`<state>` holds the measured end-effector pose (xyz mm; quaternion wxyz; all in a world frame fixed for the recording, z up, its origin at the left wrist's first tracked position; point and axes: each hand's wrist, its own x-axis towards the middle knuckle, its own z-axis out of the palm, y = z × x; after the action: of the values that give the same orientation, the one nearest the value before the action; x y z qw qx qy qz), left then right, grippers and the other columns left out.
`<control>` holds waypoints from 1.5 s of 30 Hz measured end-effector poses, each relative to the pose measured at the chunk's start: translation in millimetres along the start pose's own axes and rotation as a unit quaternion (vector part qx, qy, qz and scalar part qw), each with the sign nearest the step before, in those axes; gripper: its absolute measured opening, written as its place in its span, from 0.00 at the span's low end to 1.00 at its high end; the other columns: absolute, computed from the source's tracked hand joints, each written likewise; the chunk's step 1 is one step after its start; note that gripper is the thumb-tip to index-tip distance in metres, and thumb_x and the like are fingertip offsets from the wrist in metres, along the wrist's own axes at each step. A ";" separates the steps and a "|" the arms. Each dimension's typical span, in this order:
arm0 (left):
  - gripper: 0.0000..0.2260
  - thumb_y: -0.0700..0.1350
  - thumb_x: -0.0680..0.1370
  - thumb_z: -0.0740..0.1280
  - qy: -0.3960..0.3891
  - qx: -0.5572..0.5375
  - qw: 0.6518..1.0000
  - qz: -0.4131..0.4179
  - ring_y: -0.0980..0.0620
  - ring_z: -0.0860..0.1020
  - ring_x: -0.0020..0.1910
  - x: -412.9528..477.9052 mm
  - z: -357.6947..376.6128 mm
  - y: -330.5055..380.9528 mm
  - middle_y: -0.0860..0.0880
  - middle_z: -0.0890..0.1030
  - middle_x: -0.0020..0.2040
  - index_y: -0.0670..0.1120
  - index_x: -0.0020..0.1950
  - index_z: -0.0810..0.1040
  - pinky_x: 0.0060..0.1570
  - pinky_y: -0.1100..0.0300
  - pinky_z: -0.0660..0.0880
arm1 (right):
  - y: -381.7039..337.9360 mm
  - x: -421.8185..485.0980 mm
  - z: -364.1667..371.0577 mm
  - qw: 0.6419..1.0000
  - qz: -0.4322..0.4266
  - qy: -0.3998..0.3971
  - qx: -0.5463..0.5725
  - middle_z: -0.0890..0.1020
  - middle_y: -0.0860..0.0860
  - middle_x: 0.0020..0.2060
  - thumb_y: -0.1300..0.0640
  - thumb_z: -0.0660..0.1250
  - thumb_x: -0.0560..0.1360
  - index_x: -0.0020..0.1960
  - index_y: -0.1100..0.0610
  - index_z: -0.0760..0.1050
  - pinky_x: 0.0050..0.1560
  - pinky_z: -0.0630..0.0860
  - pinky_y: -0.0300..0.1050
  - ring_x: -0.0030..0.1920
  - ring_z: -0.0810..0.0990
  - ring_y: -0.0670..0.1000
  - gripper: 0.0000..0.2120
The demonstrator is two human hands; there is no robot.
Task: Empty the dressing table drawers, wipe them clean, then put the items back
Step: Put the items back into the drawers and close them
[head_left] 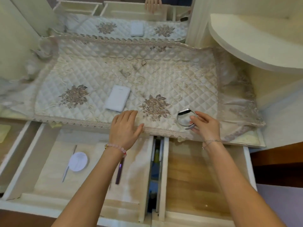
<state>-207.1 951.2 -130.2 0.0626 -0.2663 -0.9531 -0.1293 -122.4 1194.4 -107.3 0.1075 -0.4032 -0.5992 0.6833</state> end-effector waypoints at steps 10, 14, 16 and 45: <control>0.34 0.56 0.76 0.64 -0.062 -0.066 0.979 -0.183 0.44 0.58 0.73 54.3 -4.6 -87.4 0.41 0.59 0.75 0.42 0.75 0.56 0.68 0.49 0.60 | 3.6 -15.0 58.5 0.999 0.003 -0.022 0.027 0.80 0.56 0.45 0.63 0.69 0.72 0.58 0.60 0.77 0.38 0.80 0.36 0.40 0.80 0.47 0.14; 0.40 0.58 0.73 0.68 -0.104 -0.183 0.943 -0.259 0.43 0.60 0.72 80.0 0.9 -92.9 0.41 0.60 0.74 0.41 0.75 0.53 0.67 0.47 0.62 | 8.0 -15.8 61.2 1.000 0.004 -0.019 0.021 0.81 0.57 0.46 0.63 0.69 0.72 0.58 0.59 0.77 0.37 0.80 0.35 0.41 0.81 0.48 0.14; 0.38 0.57 0.71 0.70 -0.117 -0.188 0.938 -0.266 0.41 0.65 0.68 86.0 4.9 -90.6 0.39 0.67 0.69 0.40 0.73 0.59 0.62 0.48 0.66 | 10.4 -15.9 59.9 1.000 0.005 -0.010 0.025 0.81 0.55 0.44 0.62 0.69 0.73 0.57 0.59 0.77 0.35 0.79 0.34 0.39 0.81 0.46 0.13; 0.19 0.37 0.73 0.70 -0.126 -0.602 0.682 -0.395 0.51 0.79 0.43 -15.9 -2.9 24.7 0.45 0.78 0.52 0.43 0.61 0.70 0.32 0.62 0.77 | 36.4 -49.9 -31.2 0.998 0.011 0.032 0.045 0.82 0.57 0.45 0.63 0.69 0.73 0.59 0.60 0.75 0.45 0.81 0.45 0.40 0.83 0.47 0.15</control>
<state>-180.5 963.0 -125.1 -0.2889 0.1403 -0.6856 -0.6534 -56.5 1176.4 -117.8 0.1366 -0.4261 -0.5594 0.6977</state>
